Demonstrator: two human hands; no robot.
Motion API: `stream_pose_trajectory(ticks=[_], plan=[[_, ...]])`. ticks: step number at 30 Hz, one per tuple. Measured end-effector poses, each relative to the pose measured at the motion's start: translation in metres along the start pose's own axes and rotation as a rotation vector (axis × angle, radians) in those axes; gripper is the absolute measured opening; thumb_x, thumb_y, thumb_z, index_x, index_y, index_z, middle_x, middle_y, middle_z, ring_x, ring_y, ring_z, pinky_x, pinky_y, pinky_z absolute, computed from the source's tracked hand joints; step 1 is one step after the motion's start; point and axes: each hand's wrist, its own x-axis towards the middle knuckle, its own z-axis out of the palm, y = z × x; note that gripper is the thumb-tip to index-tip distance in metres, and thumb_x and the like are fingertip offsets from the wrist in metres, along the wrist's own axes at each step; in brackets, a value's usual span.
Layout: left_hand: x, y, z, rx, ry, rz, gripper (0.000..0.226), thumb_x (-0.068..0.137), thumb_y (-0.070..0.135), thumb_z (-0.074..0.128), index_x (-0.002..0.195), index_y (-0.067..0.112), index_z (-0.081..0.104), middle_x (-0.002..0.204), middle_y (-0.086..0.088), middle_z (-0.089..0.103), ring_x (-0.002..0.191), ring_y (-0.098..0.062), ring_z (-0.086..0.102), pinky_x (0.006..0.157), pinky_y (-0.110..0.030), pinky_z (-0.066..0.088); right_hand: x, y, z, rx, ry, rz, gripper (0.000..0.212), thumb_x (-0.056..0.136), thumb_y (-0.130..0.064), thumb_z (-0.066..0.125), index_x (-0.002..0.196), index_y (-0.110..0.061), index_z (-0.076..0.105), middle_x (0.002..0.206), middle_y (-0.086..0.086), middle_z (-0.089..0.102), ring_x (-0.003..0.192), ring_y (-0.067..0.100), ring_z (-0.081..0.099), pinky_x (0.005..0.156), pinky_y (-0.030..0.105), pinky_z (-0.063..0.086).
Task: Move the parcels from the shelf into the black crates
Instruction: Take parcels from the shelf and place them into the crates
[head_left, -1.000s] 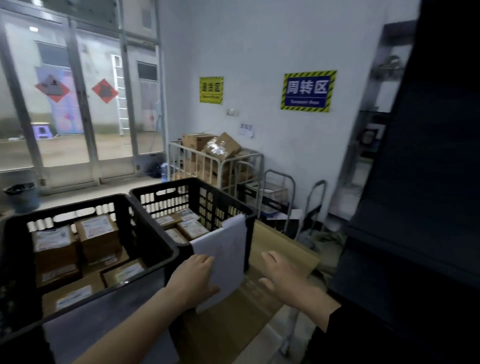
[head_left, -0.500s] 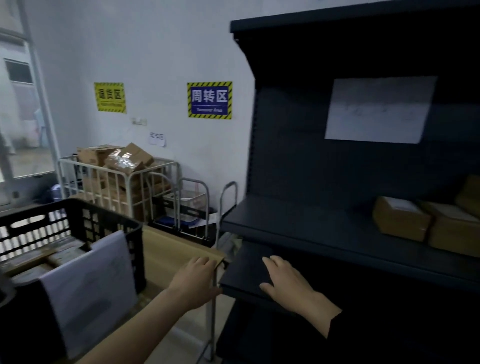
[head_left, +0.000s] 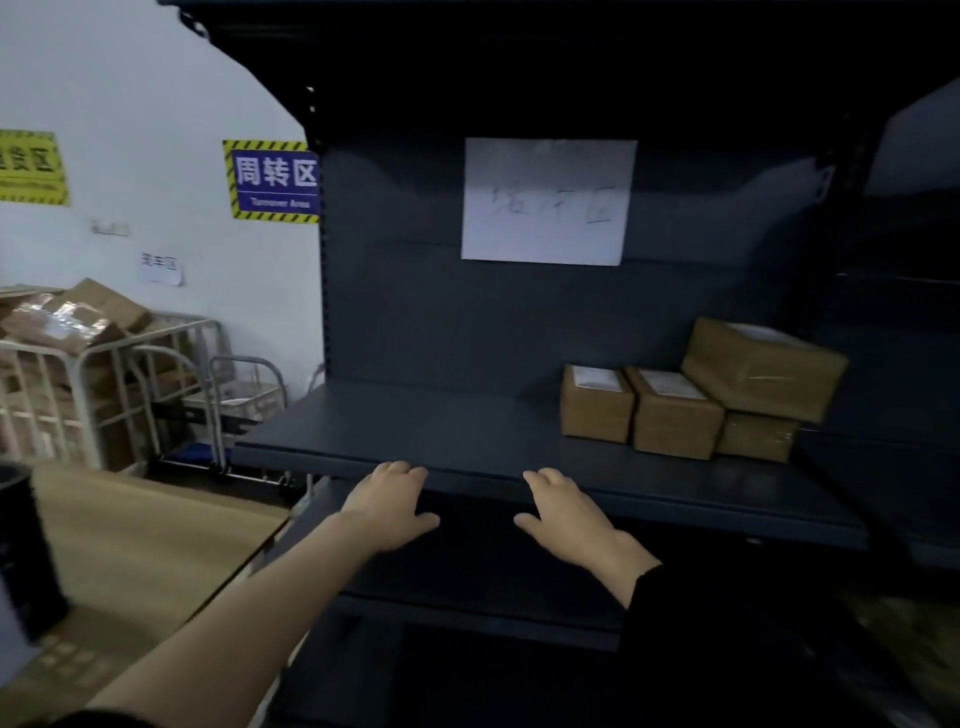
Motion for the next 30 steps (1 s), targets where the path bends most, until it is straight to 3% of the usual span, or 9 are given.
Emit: stream_pose_trajectory(ticks=[19,24,30], plan=[[0.126,0.133,0.004,-0.064,0.004,0.262,0.071,0.090,0.046,0.050,0.147,0.013,0.021,0.152,-0.008,0.026,0.141,-0.023,0.021,0.114,-0.034,0.027,-0.003,0.150,-0.052,0.030,0.125,0.288,0.061,0.097,-0.036,0.044,0.147,-0.014,0.019,0.150,0.008,0.027,0.134,0.026,0.031,0.108,0.038,0.035],[0.172,0.146,0.009,-0.121,0.028,0.318,0.069,0.089,0.046,0.052,0.144,0.014,0.027,0.148,-0.007,0.032,0.138,-0.023,0.026,0.111,-0.034,0.032,0.027,0.173,-0.063,0.040,0.128,0.346,0.062,0.097,-0.036,0.043,0.148,-0.016,0.016,0.154,0.008,0.018,0.137,0.026,0.028,0.110,0.034,0.031],[0.229,0.140,0.007,-0.233,0.059,0.337,0.058,0.086,0.045,0.056,0.136,0.022,0.040,0.133,-0.003,0.045,0.130,-0.021,0.035,0.104,-0.033,0.038,0.078,0.188,-0.077,0.024,0.243,0.290,0.059,0.096,-0.032,0.047,0.146,-0.013,0.024,0.150,0.010,0.028,0.134,0.025,0.033,0.110,0.034,0.033]])
